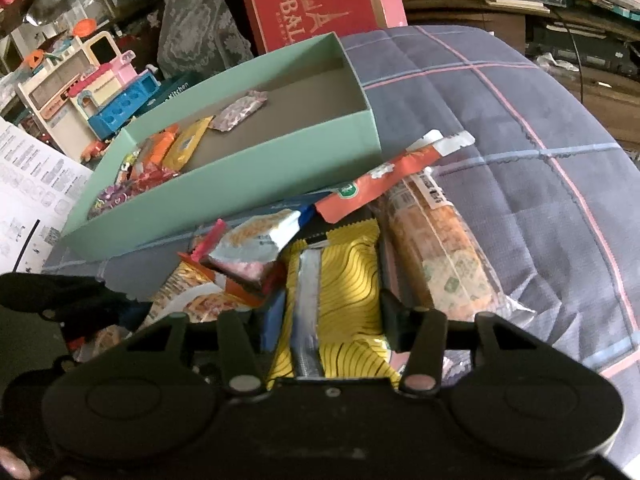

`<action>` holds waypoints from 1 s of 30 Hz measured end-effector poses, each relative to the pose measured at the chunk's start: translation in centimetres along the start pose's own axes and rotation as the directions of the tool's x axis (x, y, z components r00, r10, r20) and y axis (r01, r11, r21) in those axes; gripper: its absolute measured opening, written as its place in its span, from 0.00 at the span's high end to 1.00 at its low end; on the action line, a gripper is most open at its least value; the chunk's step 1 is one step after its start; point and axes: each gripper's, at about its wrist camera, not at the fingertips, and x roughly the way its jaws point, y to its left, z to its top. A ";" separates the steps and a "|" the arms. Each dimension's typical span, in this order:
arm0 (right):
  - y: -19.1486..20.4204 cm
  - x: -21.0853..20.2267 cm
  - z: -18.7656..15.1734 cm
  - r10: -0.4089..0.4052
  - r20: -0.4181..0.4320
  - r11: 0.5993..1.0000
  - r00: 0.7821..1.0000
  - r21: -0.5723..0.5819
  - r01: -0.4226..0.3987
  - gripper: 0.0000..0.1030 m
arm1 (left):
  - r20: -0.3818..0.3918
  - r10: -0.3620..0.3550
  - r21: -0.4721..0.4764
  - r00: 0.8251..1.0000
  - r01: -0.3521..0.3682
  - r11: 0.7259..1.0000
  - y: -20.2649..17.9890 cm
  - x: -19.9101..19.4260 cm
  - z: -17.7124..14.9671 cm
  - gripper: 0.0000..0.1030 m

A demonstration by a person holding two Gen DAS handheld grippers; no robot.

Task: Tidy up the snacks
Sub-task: 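Move both grippers to the remaining pile and grasp the yellow striped packet with the right gripper, then grasp the orange-and-white cracker packet with the left gripper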

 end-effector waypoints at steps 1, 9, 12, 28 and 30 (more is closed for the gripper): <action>0.0 -0.2 0.0 0.010 0.003 1.000 1.000 0.008 -0.010 0.53 | 0.001 -0.014 -0.014 1.000 0.014 1.000 0.3 -0.3 0.0 0.61; -0.3 -2.1 -0.6 0.044 0.002 0.998 0.999 0.052 -0.044 0.53 | 0.042 -0.069 -0.062 0.997 0.072 0.995 1.6 -3.2 -1.1 0.62; 0.0 -3.0 -0.7 0.040 0.011 0.998 0.999 0.045 -0.040 0.53 | 0.064 -0.082 -0.070 0.995 0.087 0.994 1.8 -4.4 -1.3 0.62; 0.5 -8.0 3.9 0.045 0.121 0.999 0.992 0.012 -0.047 0.53 | 0.211 -0.049 -0.230 0.976 0.098 0.968 7.4 -8.8 0.8 0.62; 0.6 -7.5 5.4 0.050 0.127 0.999 0.991 0.012 -0.052 0.53 | 0.223 -0.030 -0.248 0.974 0.086 0.965 8.5 -8.6 2.0 0.62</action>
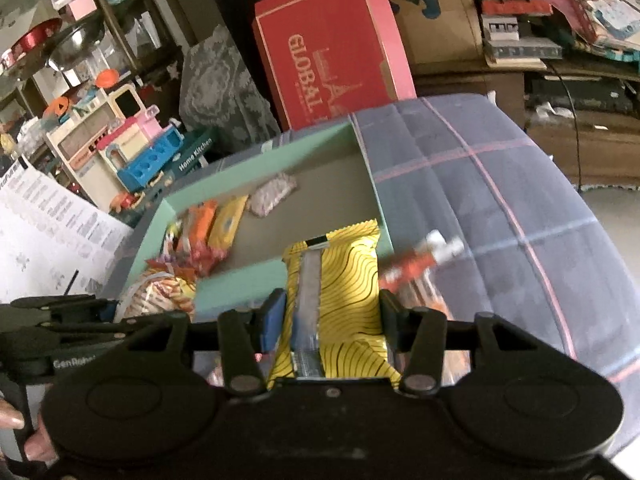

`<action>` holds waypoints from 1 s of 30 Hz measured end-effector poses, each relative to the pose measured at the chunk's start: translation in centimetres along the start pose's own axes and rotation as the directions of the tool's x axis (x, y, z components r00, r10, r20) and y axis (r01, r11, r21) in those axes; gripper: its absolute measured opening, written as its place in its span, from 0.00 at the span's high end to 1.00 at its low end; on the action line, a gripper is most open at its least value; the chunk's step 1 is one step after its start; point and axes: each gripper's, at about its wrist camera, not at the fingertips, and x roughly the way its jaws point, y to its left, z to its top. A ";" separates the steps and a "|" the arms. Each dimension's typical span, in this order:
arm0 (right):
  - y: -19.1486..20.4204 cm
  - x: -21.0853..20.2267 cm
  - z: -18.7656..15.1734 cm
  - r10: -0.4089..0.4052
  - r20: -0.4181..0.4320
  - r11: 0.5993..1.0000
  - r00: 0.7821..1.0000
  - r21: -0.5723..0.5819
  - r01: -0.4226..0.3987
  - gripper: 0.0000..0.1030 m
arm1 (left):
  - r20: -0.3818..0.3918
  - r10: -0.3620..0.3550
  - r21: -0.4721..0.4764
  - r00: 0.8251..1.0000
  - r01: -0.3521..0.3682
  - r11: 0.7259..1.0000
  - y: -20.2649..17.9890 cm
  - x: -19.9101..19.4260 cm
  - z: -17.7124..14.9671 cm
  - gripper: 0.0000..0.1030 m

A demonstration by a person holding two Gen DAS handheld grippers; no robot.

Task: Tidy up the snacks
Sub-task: 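Grasp the orange-and-white cracker packet with the left gripper, then lower both held packets into the green tray and open both grippers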

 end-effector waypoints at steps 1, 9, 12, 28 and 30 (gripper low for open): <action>0.1 0.4 0.7 0.000 0.002 1.000 1.000 0.000 0.000 0.53 | 0.006 0.009 -0.003 1.000 -0.009 1.000 0.3 0.3 0.7 0.62; 1.1 5.8 6.2 -0.005 -0.010 1.000 1.000 -0.012 0.005 0.53 | 0.018 0.063 -0.011 0.998 -0.063 0.998 2.4 4.3 6.1 0.62; 1.6 8.8 8.3 -0.010 -0.027 1.000 1.000 -0.028 0.009 0.53 | -0.004 0.063 -0.021 0.998 -0.064 0.998 3.3 6.8 7.8 0.62; 1.8 21.1 15.1 -0.021 -0.080 0.997 0.997 -0.072 0.015 0.53 | -0.088 0.051 -0.085 0.995 -0.059 0.995 4.4 19.2 12.5 0.62; 1.7 21.7 15.2 -0.015 -0.081 0.997 0.997 -0.071 0.009 0.52 | -0.089 0.052 -0.082 0.995 -0.060 0.995 4.3 19.9 12.8 0.62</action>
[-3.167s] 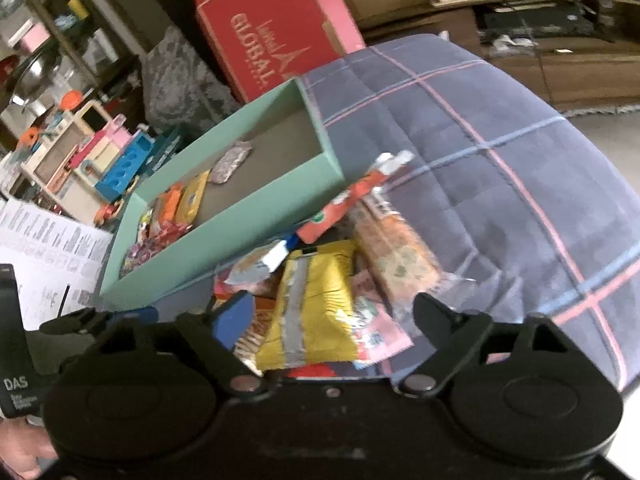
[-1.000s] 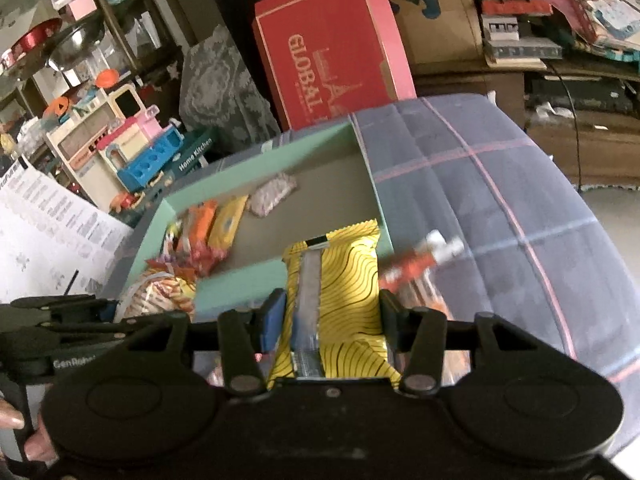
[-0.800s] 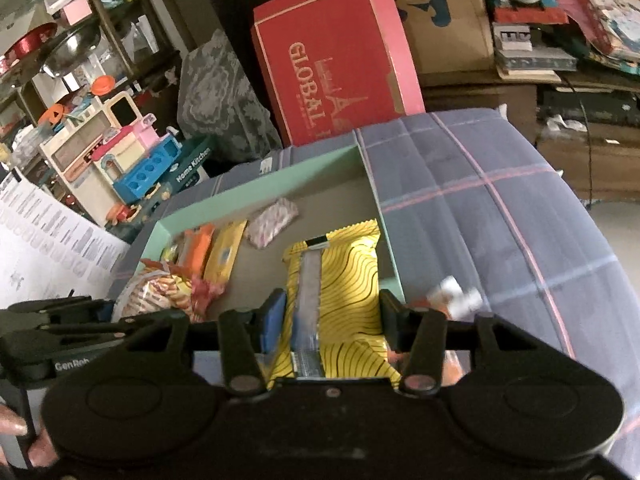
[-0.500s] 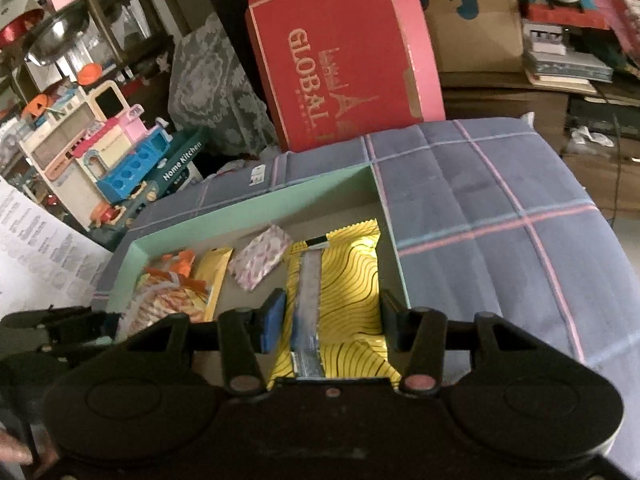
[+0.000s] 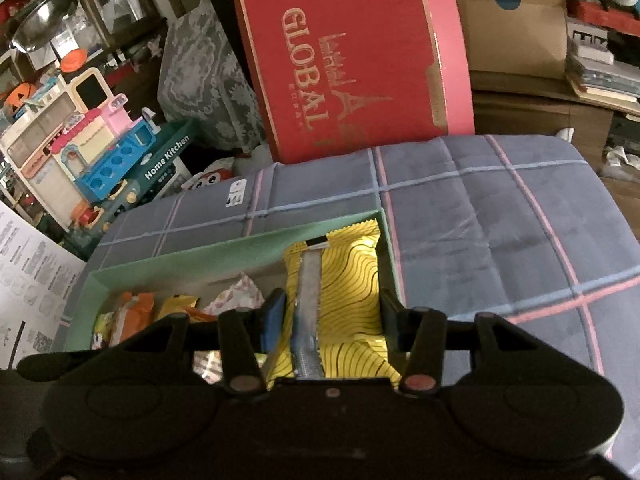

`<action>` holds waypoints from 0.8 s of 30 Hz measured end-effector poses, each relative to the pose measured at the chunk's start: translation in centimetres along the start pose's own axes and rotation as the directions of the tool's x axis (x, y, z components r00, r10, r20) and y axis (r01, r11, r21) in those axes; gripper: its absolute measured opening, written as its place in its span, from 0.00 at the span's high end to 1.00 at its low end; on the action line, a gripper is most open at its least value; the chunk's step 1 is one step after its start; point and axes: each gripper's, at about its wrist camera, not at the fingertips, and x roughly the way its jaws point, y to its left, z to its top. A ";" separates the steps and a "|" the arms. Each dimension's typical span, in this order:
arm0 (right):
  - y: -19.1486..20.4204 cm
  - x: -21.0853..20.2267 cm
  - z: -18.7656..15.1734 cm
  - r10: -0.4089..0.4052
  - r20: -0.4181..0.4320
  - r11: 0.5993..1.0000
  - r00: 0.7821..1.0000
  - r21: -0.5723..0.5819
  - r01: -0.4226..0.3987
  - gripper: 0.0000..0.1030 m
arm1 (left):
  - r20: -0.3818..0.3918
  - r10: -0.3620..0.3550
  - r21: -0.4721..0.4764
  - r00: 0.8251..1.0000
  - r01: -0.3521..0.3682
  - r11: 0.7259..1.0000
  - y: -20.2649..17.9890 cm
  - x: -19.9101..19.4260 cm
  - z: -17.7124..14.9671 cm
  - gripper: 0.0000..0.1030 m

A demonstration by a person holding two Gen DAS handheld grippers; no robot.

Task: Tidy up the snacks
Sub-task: 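Lower both held packets into the green tray and open both grippers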

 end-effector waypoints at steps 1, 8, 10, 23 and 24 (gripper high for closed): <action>0.0 0.2 0.1 0.008 0.000 1.000 1.000 -0.003 -0.008 0.52 | -0.001 0.002 0.002 1.000 -0.002 1.000 -0.1 0.3 0.1 0.62; 0.4 -0.6 -0.2 0.008 0.073 1.000 0.997 -0.005 -0.008 0.07 | 0.048 0.077 0.023 0.996 -0.078 0.997 -0.9 0.4 0.0 0.15; 0.3 -1.0 -0.4 0.011 0.071 1.000 0.997 -0.003 -0.011 0.04 | 0.034 0.064 0.018 0.997 -0.065 0.998 -0.8 0.3 0.0 0.13; -1.7 -6.6 -2.3 0.029 0.072 0.996 0.997 0.080 -0.034 0.00 | 0.050 0.077 0.043 0.996 -0.079 0.996 -2.2 -4.7 -2.0 0.00; -1.8 -7.4 -2.7 0.031 0.076 0.996 0.997 0.078 -0.037 0.00 | 0.054 0.075 0.047 0.996 -0.077 0.996 -2.4 -5.3 -2.3 0.00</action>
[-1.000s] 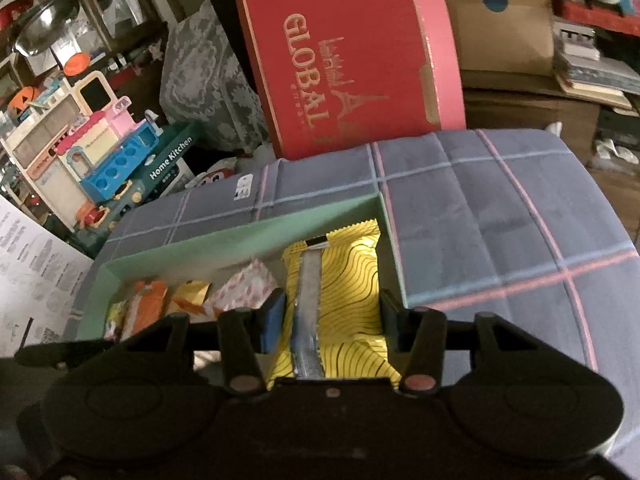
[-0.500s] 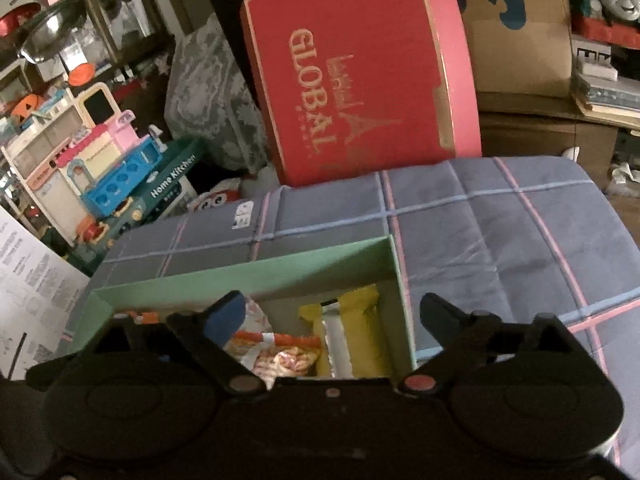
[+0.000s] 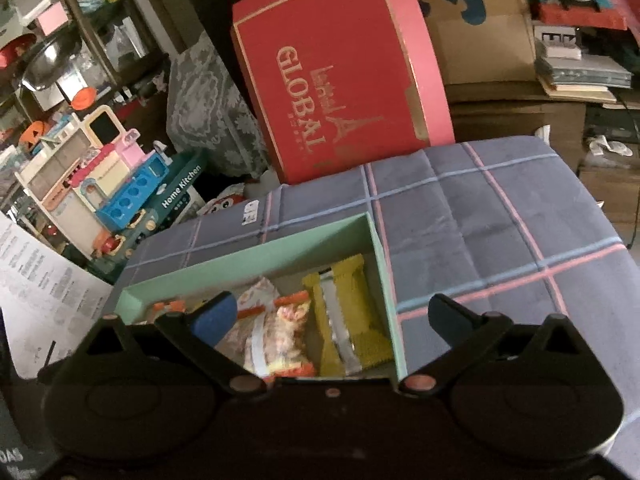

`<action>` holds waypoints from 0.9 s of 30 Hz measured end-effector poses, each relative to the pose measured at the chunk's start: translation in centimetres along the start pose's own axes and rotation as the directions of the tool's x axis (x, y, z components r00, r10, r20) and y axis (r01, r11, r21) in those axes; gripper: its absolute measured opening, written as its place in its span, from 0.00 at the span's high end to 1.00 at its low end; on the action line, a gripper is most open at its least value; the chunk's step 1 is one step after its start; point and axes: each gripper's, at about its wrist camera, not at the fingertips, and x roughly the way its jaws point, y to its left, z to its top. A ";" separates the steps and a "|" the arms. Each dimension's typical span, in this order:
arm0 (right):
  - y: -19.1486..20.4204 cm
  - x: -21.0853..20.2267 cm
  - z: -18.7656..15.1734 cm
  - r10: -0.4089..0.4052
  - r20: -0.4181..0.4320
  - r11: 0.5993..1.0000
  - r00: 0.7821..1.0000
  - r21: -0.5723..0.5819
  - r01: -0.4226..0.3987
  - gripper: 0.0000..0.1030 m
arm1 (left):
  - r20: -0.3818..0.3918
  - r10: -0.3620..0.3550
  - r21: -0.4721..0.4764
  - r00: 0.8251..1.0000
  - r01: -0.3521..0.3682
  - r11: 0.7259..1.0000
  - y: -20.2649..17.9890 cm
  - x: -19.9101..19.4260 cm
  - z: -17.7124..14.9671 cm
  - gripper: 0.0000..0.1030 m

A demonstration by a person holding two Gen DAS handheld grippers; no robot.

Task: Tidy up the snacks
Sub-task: 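Lower both held packets into the green tray and open both grippers, then grasp the blue-white biscuit packet with the left gripper while the right grasps the bread bag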

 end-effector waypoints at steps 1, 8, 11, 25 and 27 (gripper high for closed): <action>0.0 -0.7 -0.3 0.004 0.004 1.000 1.000 -0.004 -0.004 0.00 | 0.004 -0.002 0.001 1.000 0.002 1.000 -0.2 -0.6 -0.2 0.00; -0.2 -6.2 -3.0 0.018 0.024 0.999 1.000 -0.035 -0.018 0.00 | 0.030 -0.027 0.021 0.999 0.026 0.999 -1.8 -4.9 -2.3 0.00; -0.6 -8.6 -4.3 0.014 0.038 0.999 0.999 -0.039 -0.012 0.00 | 0.029 -0.037 0.041 0.999 0.036 0.999 -2.9 -6.4 -3.9 0.00; -5.4 -13.4 -13.6 -0.100 -0.014 0.995 0.995 0.021 0.100 0.00 | -0.071 -0.036 0.100 0.997 0.043 0.994 -5.9 -7.2 -11.7 0.00; -6.1 -13.5 -14.6 -0.111 -0.030 0.993 0.993 0.041 0.112 0.00 | -0.079 -0.025 0.101 0.997 0.033 0.994 -6.0 -6.8 -12.0 0.00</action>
